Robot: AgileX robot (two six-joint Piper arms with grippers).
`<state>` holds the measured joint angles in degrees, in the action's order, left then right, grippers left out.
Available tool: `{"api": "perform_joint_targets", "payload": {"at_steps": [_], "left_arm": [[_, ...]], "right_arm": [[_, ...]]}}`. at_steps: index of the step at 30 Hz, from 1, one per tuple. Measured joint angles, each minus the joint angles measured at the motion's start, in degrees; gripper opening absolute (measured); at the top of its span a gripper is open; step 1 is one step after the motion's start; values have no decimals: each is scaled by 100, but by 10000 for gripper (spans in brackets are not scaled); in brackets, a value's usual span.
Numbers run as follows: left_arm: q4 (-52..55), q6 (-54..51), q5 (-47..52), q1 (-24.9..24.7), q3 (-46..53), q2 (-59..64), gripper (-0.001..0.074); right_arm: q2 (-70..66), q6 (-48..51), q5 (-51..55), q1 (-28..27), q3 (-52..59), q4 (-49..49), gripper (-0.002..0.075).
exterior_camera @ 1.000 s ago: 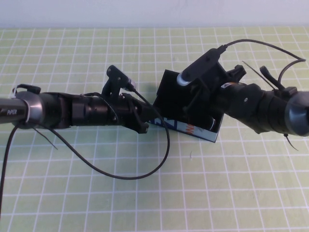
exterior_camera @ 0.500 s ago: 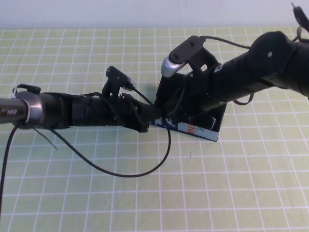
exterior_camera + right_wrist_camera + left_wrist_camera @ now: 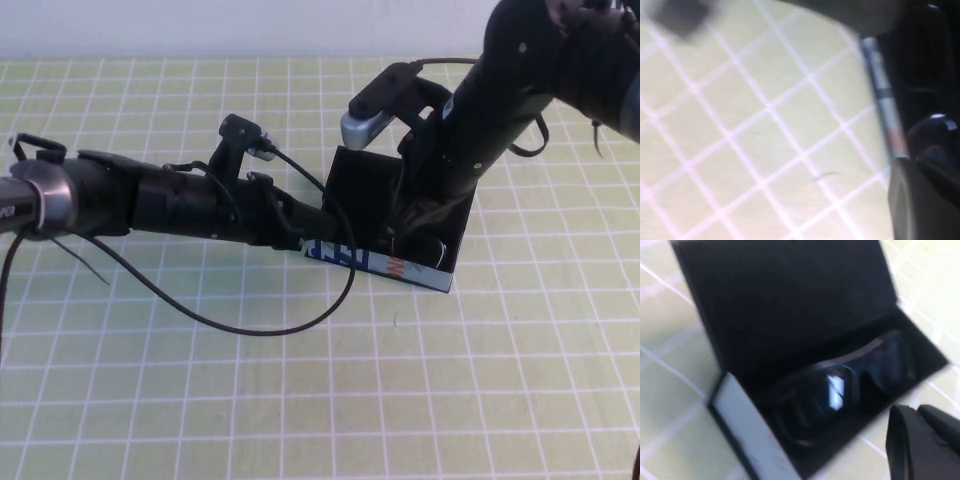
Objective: Take glasses out of glasses case
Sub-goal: Pick up the glasses from the glasses case
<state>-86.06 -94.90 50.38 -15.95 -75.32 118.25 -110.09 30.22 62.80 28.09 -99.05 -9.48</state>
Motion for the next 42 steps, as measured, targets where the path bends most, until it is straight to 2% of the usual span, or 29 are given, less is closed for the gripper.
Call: {"api": "perform_joint_targets", "payload": {"at_steps": [7, 10, 14, 17, 42], "left_arm": [[998, 1342, 1166, 290, -363, 0, -4], [1102, 1649, 1483, 484, -435, 0, -4], [1139, 1846, 1610, 661, -456, 0, -4], [1152, 1872, 1613, 692, -456, 0, -4], [1164, 1907, 1664, 692, -456, 0, -4]], "right_arm": [[-837, 621, 572, 0, -1116, 182, 8], [-1064, 753, 612, -11, -1360, 182, 63], [-1327, 872, 648, -114, -1646, 182, 181], [-1520, 905, 658, -153, -1828, 241, 225], [-2056, 1229, 310, -166, -1921, 288, 220]]}}
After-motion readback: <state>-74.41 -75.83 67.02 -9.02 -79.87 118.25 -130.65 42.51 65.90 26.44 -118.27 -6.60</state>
